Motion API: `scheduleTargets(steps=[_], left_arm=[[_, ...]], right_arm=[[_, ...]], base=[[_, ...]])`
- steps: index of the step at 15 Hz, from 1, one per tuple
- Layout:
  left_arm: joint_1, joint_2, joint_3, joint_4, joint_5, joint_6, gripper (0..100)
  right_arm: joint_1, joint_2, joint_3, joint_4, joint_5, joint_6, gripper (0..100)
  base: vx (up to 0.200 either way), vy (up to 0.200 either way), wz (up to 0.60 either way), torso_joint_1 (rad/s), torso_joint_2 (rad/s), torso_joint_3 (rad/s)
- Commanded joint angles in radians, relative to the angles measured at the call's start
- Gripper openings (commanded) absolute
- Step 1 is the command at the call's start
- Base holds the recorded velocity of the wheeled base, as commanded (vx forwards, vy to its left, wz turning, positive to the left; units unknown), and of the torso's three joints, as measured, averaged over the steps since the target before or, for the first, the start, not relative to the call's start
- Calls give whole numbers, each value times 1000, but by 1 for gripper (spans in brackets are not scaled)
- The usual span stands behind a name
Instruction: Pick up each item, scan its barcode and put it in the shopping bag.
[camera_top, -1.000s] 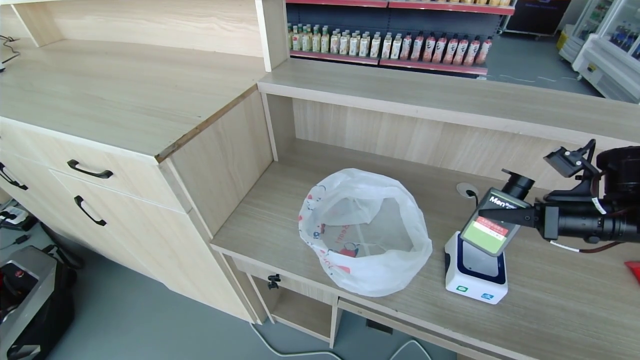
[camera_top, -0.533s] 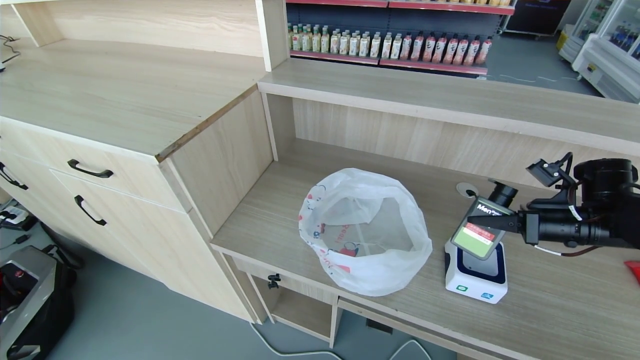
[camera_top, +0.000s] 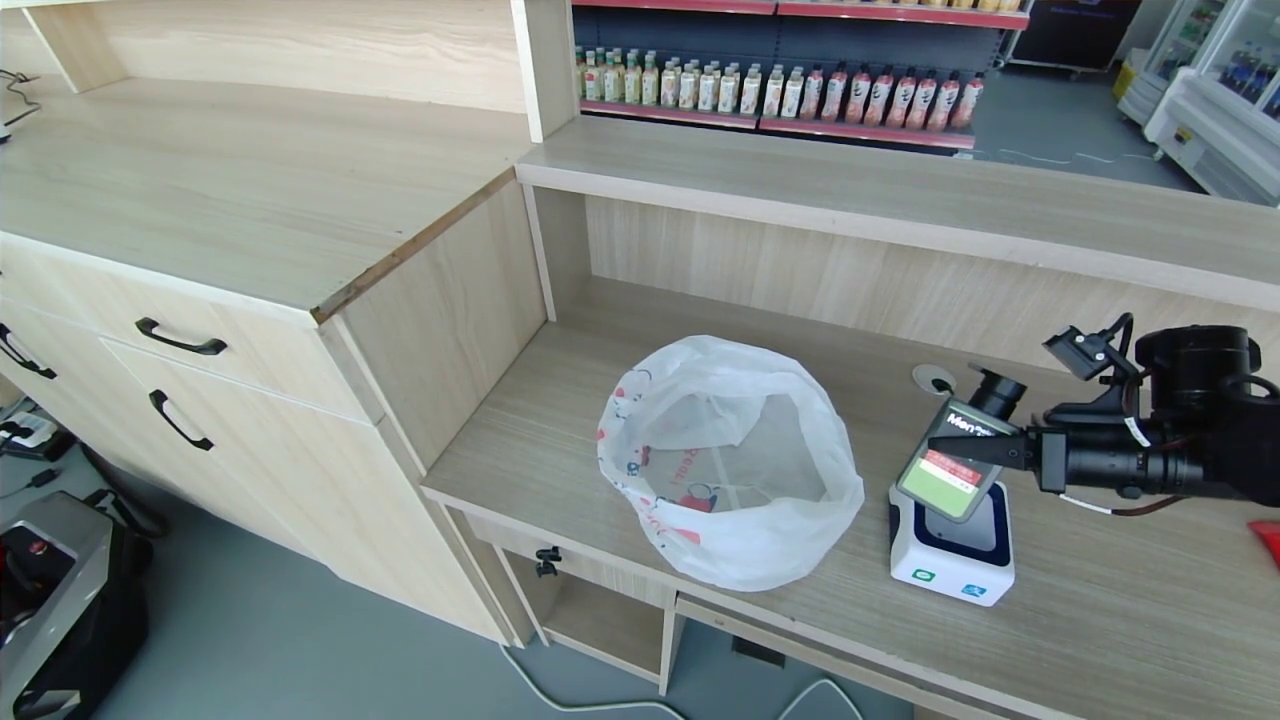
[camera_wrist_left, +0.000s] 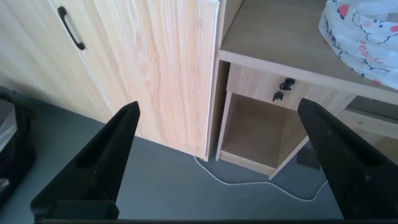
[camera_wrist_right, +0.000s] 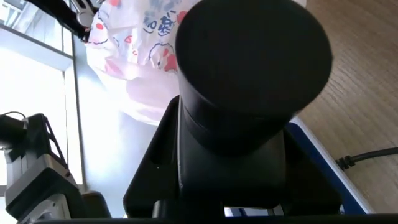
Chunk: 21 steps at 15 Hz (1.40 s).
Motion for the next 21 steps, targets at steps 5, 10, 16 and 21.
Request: scheduleTargets(steps=[5, 10, 16, 21], left_arm=[[-1, 0, 0, 0, 0, -1, 100], [0, 0, 0, 0, 0, -1, 100], [0, 0, 0, 0, 0, 0, 100], [0, 0, 0, 0, 0, -1, 100]], right_arm=[[-41, -329, 75, -7, -219, -88, 0], [-3, -586, 277, 2, -759, -93, 0], [64, -611, 325, -107, -1052, -154, 0], [245, -637, 342, -110, -1090, -156, 0]], base=[[0, 0, 0, 0, 0, 0], [0, 0, 0, 0, 0, 0], [0, 0, 0, 0, 0, 0], [0, 0, 600, 1, 3, 4]])
